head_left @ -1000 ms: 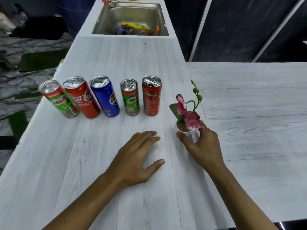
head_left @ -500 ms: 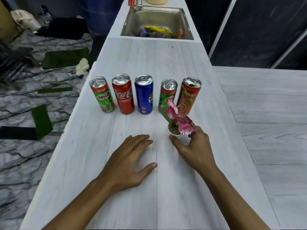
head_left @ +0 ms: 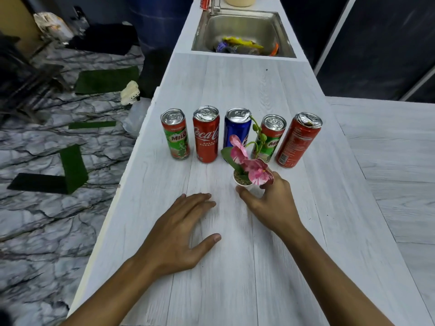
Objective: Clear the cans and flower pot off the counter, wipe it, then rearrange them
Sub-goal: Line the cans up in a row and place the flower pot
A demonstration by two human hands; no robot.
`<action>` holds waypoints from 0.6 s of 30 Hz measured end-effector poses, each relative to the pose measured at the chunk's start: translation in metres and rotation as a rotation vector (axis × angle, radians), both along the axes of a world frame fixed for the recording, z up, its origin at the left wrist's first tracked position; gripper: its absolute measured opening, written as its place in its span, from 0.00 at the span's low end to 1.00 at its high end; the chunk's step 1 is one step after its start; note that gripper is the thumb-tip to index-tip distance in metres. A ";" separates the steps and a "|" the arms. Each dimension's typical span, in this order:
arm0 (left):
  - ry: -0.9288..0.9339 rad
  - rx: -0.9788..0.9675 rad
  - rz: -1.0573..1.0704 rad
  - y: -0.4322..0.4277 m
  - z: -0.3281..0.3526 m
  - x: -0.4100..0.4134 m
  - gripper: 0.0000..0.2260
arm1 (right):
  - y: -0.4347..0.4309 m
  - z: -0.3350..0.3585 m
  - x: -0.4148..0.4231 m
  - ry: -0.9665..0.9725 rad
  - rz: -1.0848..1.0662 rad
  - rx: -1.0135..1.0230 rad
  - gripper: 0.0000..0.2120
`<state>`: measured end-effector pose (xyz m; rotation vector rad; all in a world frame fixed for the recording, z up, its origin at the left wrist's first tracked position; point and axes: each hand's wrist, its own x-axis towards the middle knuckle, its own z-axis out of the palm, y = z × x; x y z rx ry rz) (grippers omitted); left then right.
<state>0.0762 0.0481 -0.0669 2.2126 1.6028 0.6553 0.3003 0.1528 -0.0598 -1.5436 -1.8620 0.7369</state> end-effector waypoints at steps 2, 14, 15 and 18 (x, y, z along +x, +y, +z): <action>-0.008 0.008 -0.001 -0.001 -0.002 -0.004 0.29 | 0.001 0.001 -0.004 0.004 0.014 0.016 0.22; -0.008 0.009 -0.004 -0.005 -0.010 -0.010 0.30 | 0.005 0.006 -0.016 0.026 0.090 0.074 0.19; -0.007 0.007 -0.005 -0.005 -0.011 -0.010 0.30 | 0.006 0.005 -0.016 0.026 0.090 0.069 0.19; -0.006 0.005 -0.006 -0.005 -0.013 -0.009 0.30 | 0.008 0.004 -0.016 0.020 0.088 0.066 0.21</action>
